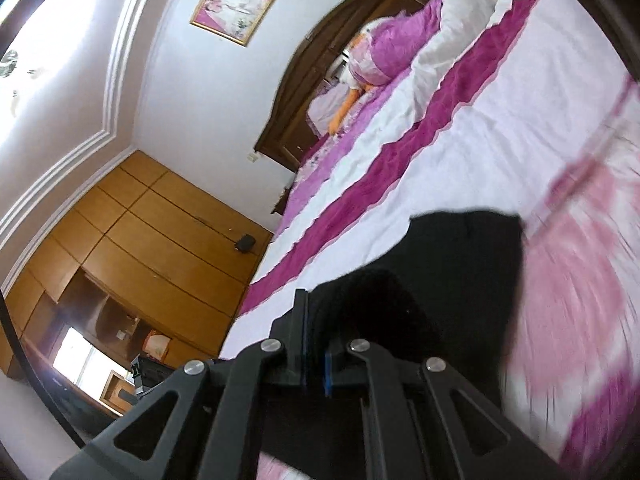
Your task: Fold small clothes
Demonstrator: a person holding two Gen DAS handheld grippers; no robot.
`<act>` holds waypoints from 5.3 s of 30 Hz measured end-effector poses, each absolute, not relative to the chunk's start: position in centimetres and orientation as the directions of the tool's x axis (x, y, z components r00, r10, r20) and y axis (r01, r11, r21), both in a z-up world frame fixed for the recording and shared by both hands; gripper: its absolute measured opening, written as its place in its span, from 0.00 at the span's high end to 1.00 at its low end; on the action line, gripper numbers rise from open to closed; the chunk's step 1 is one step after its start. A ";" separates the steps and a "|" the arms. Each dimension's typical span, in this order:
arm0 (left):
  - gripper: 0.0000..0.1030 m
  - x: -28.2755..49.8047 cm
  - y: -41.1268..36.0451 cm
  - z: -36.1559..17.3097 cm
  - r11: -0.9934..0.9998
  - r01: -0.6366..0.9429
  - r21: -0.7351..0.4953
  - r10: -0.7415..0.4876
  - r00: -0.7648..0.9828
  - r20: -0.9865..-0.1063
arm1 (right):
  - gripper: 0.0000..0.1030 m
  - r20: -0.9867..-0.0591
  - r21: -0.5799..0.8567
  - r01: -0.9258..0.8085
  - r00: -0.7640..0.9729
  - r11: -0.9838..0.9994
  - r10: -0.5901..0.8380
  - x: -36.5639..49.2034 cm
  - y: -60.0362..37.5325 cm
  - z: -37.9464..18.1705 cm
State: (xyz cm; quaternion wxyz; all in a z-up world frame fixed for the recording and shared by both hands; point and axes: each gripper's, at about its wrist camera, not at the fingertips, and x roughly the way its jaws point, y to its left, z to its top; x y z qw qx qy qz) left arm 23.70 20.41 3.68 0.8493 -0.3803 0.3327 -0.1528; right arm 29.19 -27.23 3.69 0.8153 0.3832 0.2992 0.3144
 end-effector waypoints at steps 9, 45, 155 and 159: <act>1.00 33.0 21.7 -1.5 0.654 -0.063 -0.754 -0.516 0.691 -0.506 | 0.95 -0.360 0.826 -0.142 0.611 0.545 0.705 40.2 -24.9 -2.6; 1.00 22.5 19.0 -0.5 0.917 -0.204 -0.344 -0.096 0.723 -0.684 | 0.96 -0.620 0.309 -0.155 0.715 0.938 0.323 30.9 -25.0 1.0; 0.97 16.9 28.4 4.1 0.852 -0.221 -0.475 -0.116 0.804 -0.583 | 0.91 -0.879 0.211 -0.209 0.386 0.955 0.279 36.9 13.2 11.5; 0.97 17.0 28.7 4.0 0.849 -0.230 -0.476 -0.110 0.804 -0.585 | 0.91 -0.922 0.166 -0.250 0.305 0.954 0.241 35.5 14.9 8.6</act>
